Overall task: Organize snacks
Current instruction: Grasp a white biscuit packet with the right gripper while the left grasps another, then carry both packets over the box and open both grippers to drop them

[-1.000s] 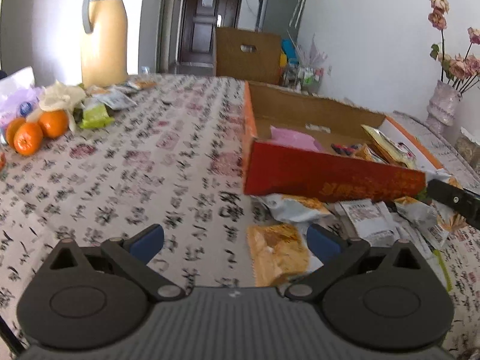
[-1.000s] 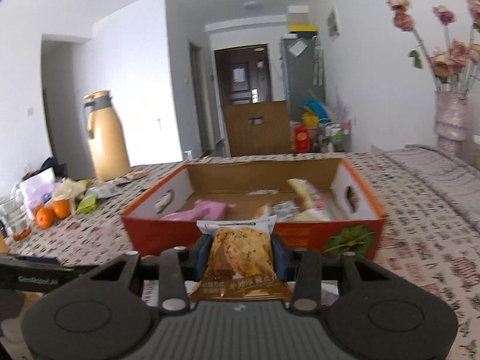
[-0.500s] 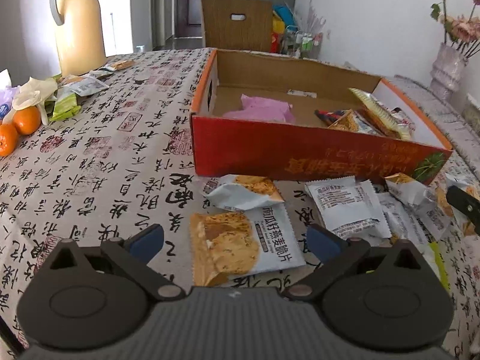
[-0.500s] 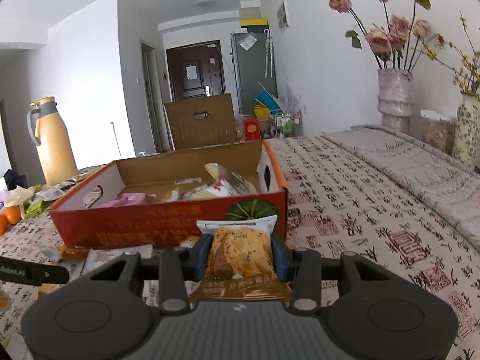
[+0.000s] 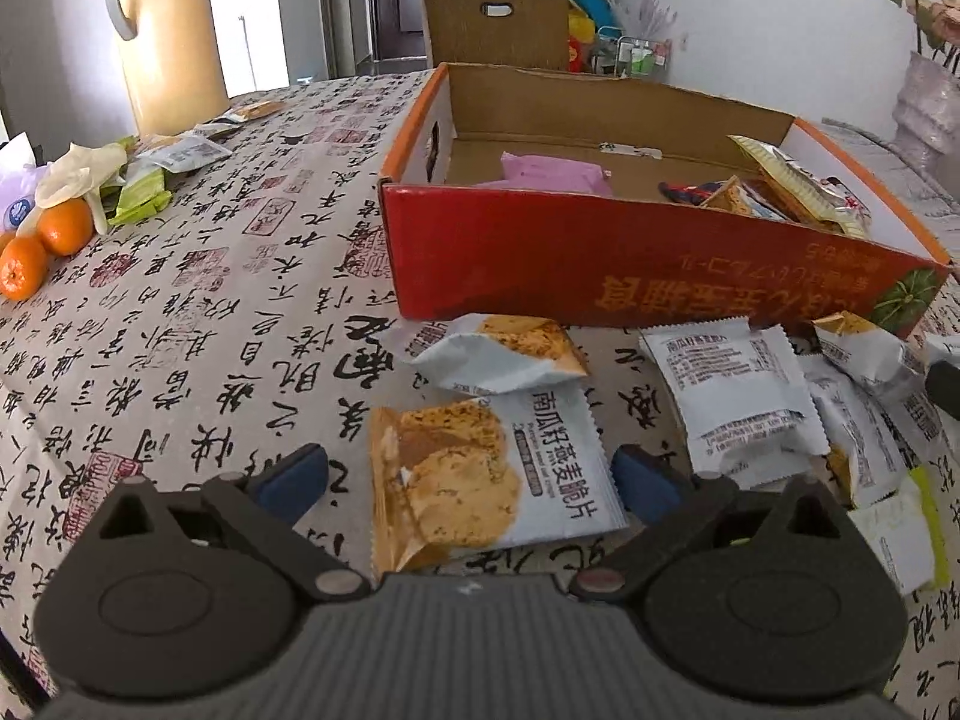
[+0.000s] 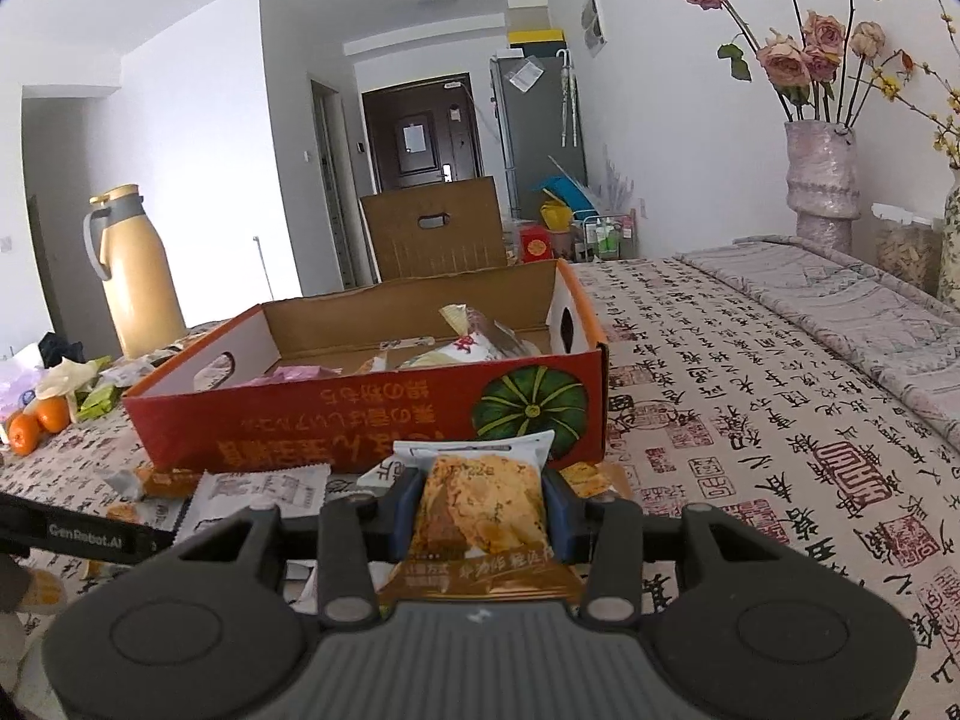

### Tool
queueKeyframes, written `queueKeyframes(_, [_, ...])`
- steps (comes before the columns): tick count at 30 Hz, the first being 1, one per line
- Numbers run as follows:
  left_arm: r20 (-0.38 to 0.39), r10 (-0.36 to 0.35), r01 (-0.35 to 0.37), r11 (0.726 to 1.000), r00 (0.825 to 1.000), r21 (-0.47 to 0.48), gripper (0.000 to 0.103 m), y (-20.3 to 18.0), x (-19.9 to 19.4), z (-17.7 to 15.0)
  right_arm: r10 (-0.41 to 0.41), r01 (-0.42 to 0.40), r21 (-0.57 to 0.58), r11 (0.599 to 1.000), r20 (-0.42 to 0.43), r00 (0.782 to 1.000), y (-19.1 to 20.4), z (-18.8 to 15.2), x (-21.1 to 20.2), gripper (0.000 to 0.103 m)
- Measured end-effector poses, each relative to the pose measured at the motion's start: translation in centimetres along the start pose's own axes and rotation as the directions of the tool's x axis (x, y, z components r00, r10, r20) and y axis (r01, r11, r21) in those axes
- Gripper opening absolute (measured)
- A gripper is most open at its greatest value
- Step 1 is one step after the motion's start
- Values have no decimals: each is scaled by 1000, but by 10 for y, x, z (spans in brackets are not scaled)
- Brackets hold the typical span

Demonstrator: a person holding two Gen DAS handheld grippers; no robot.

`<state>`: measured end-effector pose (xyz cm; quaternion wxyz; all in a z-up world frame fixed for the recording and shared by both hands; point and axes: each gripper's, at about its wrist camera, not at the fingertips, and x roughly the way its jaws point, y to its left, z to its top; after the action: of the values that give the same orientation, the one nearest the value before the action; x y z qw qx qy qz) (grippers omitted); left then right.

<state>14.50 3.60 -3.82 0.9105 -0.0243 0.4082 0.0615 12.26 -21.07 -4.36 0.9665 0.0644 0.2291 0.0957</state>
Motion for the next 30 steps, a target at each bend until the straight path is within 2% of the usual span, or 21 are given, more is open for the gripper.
queueKeyframes(2, [10,-2,2,1000,1000,1,94,0,-3,-1,5,-5,3,1000,0,1000,0,-1,0,42])
queueKeyframes(4, [22,-9,9,1000,1000,6,82,0,-6,-2,8,-8,5,1000,2,1000,0,-1,-1,42])
queueKeyframes(7, [33,-11,11,1000,999,6,76,2,-8,-3,12,-12,1,1000,7,1000,0,-1,-2,42])
queueKeyframes(19, [61,-20,21,1000,998,-8,66,10,-20,-13,12,-12,6,1000,14,1000,0,-2,-4,42])
queueKeyframes(30, [146,-34,32,999,989,12,66,11,-49,-19,4,-4,1,1000,23,1000,0,-2,-5,42])
